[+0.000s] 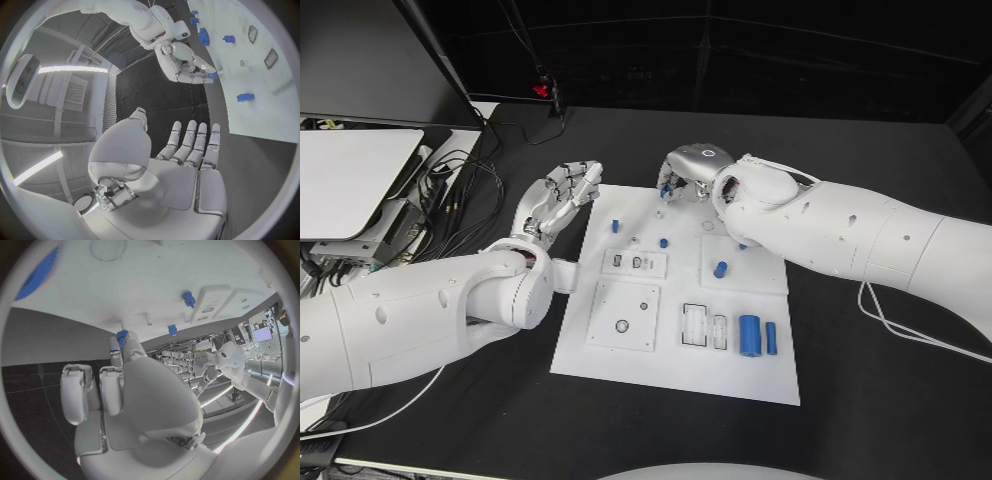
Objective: Assemble the parts on the task board
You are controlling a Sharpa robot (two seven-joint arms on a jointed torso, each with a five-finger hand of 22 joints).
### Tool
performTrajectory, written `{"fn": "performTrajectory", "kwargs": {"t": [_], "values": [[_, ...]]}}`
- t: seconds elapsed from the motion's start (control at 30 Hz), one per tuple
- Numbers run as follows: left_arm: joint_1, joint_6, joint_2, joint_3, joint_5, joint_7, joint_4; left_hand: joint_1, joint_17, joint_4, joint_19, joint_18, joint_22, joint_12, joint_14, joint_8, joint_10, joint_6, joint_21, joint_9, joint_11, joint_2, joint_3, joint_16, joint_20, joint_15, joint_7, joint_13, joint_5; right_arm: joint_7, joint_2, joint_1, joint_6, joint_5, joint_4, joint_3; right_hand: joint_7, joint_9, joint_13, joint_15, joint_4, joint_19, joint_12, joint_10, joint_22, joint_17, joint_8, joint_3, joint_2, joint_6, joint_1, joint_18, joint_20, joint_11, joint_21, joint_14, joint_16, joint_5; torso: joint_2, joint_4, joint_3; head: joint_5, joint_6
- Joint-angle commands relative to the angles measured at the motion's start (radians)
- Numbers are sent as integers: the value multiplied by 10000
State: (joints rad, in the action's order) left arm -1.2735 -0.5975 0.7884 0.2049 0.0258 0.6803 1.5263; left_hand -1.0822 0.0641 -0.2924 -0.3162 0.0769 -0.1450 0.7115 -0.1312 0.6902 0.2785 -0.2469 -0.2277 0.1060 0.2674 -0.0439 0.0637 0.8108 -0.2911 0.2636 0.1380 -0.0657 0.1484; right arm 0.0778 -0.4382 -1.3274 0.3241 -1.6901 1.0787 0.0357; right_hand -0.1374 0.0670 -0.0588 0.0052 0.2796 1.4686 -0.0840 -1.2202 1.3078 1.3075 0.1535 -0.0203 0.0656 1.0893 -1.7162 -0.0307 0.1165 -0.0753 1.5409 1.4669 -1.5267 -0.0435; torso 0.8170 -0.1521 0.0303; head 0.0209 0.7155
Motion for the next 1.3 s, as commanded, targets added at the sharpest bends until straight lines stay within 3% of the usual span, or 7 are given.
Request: {"fn": "performTrajectory", "kwargs": {"t": [0.03,0.8,1.3], "values": [[-13,56,3,-7,69,2963,-1,-13,9,13,18,101,-7,48,0,49,62,-63,-60,-14,0,-102,77,69,5,33,1603,4,65,162,14,-9,-408,-95,10,2,-8,15,-13,24,57,453,65,-12,1697,303,21,-9,-43,40,29,79,-5,-38,-15,623,38,-44,2,-13,7,13,18],[-13,60,-17,-5,69,2898,-75,-41,9,14,20,97,-8,49,5,51,57,-59,-65,-25,0,-122,84,71,3,34,1603,5,80,204,-30,-5,-550,-17,108,5,-11,14,-16,24,66,366,82,-25,1554,-15,5,-8,-52,39,45,44,-2,-38,-64,565,106,-45,-1,-82,21,112,74],[-13,80,-27,-2,69,2861,-104,-85,9,17,28,92,-7,52,10,52,49,-51,-68,-43,1,-157,92,75,2,36,1603,5,100,175,-122,5,57,80,222,6,-13,12,-15,17,63,320,130,-28,1478,-144,-37,20,-50,27,50,25,0,-36,-92,536,144,-48,5,-96,28,159,50]]}}
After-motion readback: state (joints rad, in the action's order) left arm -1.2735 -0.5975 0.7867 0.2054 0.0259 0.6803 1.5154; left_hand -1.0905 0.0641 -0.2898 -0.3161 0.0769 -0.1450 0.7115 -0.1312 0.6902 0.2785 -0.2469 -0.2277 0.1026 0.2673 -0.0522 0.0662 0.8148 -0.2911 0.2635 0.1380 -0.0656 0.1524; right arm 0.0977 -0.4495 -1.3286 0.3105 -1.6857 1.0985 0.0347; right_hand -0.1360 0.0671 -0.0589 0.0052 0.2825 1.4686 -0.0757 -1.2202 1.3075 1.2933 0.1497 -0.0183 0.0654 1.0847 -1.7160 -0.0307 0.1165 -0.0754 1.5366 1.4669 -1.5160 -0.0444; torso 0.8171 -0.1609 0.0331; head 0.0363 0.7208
